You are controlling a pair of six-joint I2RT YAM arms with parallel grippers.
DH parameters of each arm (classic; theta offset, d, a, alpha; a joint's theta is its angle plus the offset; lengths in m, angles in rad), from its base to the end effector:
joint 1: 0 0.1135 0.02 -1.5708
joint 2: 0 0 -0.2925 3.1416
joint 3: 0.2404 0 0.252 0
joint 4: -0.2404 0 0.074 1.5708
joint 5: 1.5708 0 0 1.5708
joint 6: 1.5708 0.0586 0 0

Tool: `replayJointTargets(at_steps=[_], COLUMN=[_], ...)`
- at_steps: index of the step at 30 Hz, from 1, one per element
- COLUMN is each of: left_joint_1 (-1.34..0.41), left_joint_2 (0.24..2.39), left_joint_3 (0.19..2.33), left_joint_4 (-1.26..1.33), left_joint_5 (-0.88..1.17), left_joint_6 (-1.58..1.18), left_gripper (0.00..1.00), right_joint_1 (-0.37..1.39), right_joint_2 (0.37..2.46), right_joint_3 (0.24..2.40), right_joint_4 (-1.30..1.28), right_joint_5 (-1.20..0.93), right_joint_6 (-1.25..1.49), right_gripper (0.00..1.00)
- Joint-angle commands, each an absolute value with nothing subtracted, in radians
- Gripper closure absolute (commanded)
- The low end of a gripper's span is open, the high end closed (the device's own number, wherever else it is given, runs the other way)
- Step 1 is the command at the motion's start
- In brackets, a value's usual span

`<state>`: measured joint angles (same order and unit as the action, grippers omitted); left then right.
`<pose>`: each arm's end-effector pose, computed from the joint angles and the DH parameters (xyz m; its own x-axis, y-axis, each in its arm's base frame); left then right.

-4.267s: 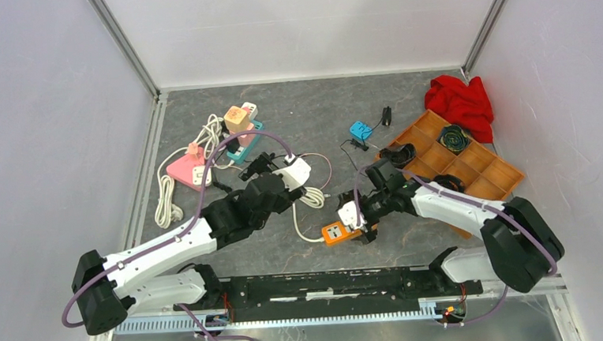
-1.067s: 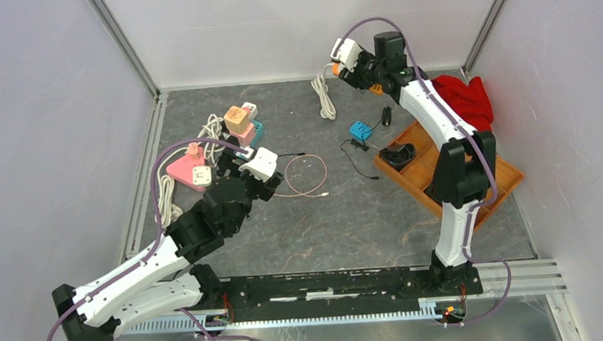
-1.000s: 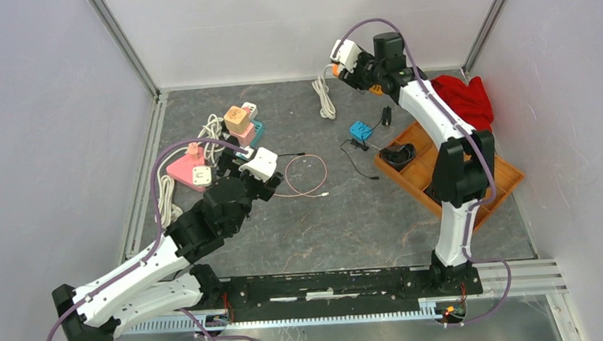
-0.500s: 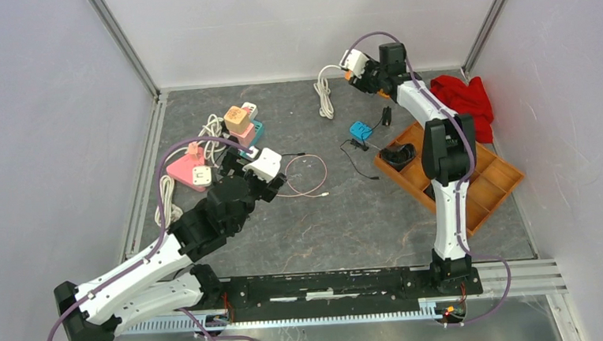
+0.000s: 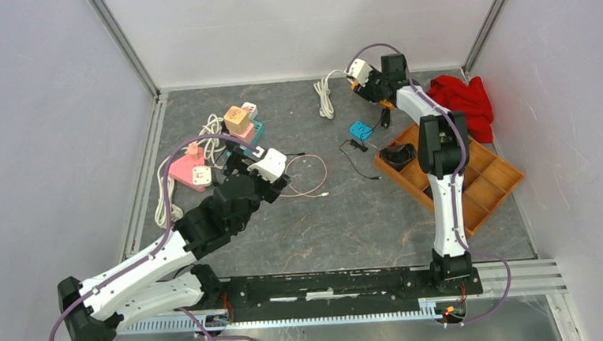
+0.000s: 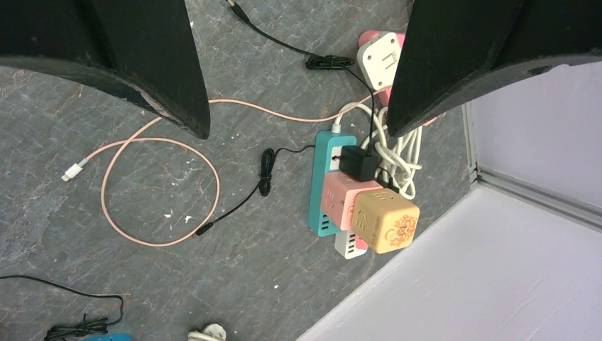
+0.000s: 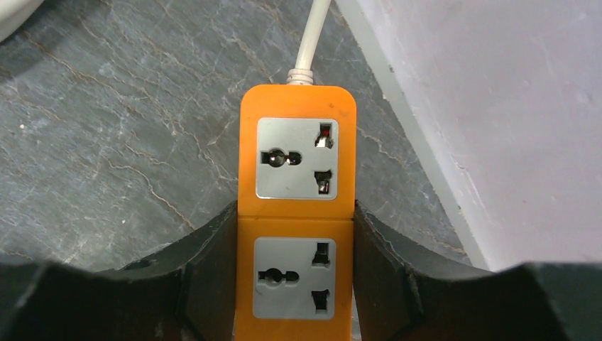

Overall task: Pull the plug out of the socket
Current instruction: Place the socket at the center of the board.

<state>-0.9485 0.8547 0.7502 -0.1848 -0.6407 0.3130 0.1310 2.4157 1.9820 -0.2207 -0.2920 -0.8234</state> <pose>0.1413 -0.1369 0.3338 -0.0605 0.5078 -0.8594 0.3532 0.8161 0.4574 0.5821 0.0937 0.1801 -0.1524 -0.7286 -0.6678 -0.6816 0.5668 -0.4628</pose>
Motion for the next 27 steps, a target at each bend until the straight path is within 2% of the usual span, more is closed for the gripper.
replayJointTargets(at_steps=[1, 8, 14, 17, 27], left_joint_1=[-0.945, -0.945, -0.944, -0.945, -0.944], left_joint_2=[0.858, 0.858, 0.858, 0.856, 0.845], left_joint_3=[0.763, 0.761, 0.761, 0.759, 0.749], left_joint_4=[-0.161, -0.161, -0.161, -0.161, -0.150], left_joint_5=[-0.623, -0.623, -0.618, -0.617, -0.628], left_joint_6=[0.313, 0.316, 0.316, 0.314, 0.320], left_gripper=[0.00, 0.00, 0.00, 0.00, 0.00], right_joint_1=[0.142, 0.140, 0.133, 0.131, 0.129], right_joint_2=[2.443, 2.436, 2.374, 2.320, 2.064], right_joint_3=[2.008, 1.992, 1.957, 1.926, 1.765], right_joint_4=[-0.203, -0.204, -0.201, -0.197, -0.189], right_joint_5=[-0.283, -0.265, -0.281, -0.290, -0.390], right_joint_6=[-0.826, -0.831, -0.805, -0.790, -0.710], right_gripper=[0.62, 0.44, 0.15, 0.10, 0.07])
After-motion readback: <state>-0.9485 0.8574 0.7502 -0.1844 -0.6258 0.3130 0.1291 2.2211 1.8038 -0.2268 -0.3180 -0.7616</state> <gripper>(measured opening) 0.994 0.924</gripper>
